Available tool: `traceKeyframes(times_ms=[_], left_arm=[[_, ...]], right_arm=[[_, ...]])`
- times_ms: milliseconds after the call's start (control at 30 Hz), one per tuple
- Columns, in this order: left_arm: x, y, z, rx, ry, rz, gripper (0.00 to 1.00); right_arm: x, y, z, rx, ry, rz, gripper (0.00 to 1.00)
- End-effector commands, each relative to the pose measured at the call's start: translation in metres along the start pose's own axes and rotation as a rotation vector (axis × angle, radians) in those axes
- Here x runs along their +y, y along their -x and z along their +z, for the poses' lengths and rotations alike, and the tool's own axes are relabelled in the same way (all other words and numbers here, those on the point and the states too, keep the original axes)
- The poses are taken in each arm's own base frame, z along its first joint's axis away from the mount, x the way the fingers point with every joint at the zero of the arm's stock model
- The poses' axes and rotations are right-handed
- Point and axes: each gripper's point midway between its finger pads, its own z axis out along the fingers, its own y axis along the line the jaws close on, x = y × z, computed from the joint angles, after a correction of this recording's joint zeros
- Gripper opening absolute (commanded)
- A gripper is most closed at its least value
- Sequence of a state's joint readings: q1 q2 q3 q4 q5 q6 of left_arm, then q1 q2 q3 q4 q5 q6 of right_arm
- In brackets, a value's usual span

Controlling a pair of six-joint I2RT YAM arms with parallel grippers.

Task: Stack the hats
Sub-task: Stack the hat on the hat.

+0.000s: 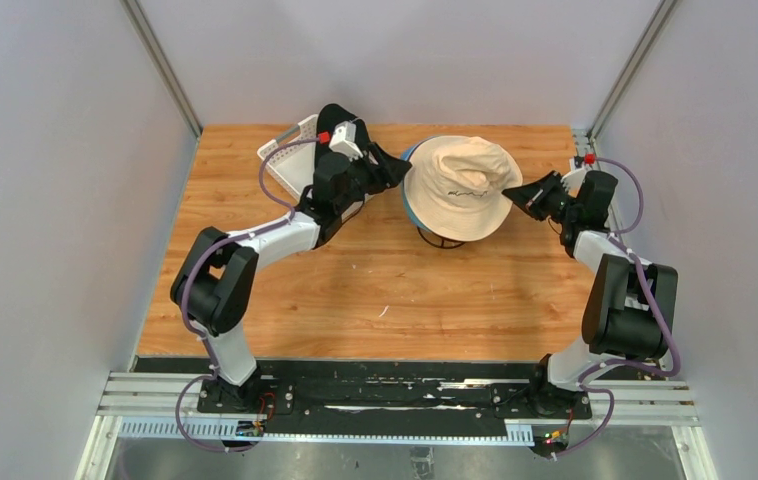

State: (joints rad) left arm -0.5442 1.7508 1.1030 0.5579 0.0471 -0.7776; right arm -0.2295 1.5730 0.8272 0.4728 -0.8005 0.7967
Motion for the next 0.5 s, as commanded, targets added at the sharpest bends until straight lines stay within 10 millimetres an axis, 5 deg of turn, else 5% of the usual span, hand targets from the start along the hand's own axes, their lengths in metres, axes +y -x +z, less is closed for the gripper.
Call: traceKeyframes(times_ms=[0,467], left_arm=[[-0.025,0.015,0.007,-0.012,-0.130,-0.039,0.70],[-0.026,-0.007,0.019,0.052,-0.210,-0.084,0.66]], right_arm=[[-0.004,0.007,0.002,-0.021,-0.032,-0.032,0.01],[-0.002,0.007,0.003,-0.017,-0.026,-0.035,0.01]])
